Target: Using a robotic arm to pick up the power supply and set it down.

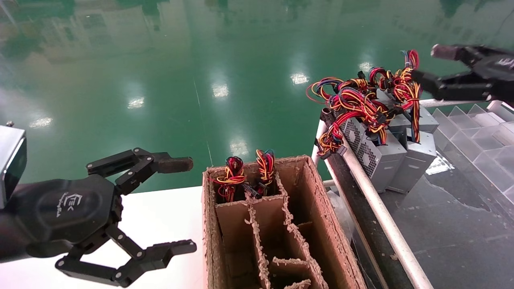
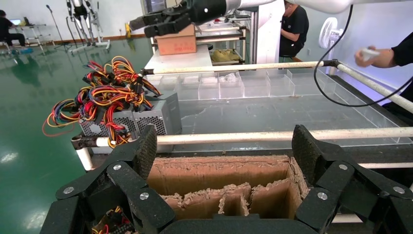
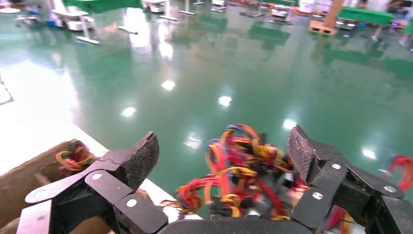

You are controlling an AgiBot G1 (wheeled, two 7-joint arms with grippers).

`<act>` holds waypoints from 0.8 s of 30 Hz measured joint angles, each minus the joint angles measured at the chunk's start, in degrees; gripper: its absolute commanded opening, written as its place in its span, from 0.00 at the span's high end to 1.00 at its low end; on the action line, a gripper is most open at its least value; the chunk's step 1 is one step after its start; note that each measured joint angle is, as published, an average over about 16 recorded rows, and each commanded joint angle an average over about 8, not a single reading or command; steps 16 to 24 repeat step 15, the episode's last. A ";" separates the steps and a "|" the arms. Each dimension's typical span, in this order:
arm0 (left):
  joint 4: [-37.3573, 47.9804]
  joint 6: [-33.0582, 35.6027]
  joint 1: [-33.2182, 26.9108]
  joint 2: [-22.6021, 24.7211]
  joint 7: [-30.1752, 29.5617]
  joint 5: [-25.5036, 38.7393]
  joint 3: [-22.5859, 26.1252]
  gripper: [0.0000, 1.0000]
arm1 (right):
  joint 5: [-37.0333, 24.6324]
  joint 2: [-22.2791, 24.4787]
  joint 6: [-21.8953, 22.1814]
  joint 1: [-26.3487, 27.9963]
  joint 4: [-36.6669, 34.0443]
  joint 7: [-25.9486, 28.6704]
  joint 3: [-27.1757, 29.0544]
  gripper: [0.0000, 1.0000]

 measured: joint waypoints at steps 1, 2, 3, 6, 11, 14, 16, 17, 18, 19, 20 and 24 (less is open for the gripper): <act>0.00 0.00 0.00 0.00 0.00 0.00 0.00 0.00 | 0.39 0.13 -0.13 -0.86 1.21 0.20 0.35 0.00; 0.00 0.00 0.00 0.00 0.00 0.00 0.00 0.00 | 0.78 0.25 -0.25 -1.73 2.41 0.41 0.70 0.00; 0.00 0.00 0.00 0.00 0.00 0.00 0.00 0.00 | 1.18 0.38 -0.38 -2.61 3.64 0.61 1.06 0.00; 0.00 0.00 0.00 0.00 0.00 0.00 0.00 0.00 | 2.35 0.77 -0.76 -5.22 7.28 1.23 2.12 0.00; 0.00 0.00 0.00 0.00 0.00 0.00 0.00 0.00 | 3.73 1.22 -1.20 -8.27 11.55 1.95 3.37 0.00; 0.00 0.00 0.00 0.00 0.00 0.00 0.00 0.00 | 4.32 1.41 -1.39 -9.58 13.37 2.26 3.90 0.00; 0.00 0.00 0.00 0.00 0.00 0.00 0.00 0.00 | 4.52 1.47 -1.45 -10.02 13.99 2.36 4.08 0.00; 0.00 0.00 0.00 0.00 0.00 0.00 0.00 0.00 | 4.52 1.47 -1.45 -10.02 13.99 2.36 4.08 0.00; 0.00 0.00 0.00 0.00 0.00 0.00 0.00 0.00 | 4.52 1.47 -1.45 -10.02 13.99 2.36 4.08 0.00; 0.00 0.00 0.00 0.00 0.00 0.00 0.00 0.00 | 4.52 1.47 -1.45 -10.02 13.99 2.36 4.08 0.00; 0.00 0.00 0.00 0.00 0.00 0.00 0.00 0.00 | 4.52 1.47 -1.45 -10.02 13.99 2.36 4.08 0.00; 0.00 0.00 0.00 0.00 0.00 0.00 0.00 0.00 | 4.52 1.47 -1.45 -10.02 13.99 2.36 4.08 0.00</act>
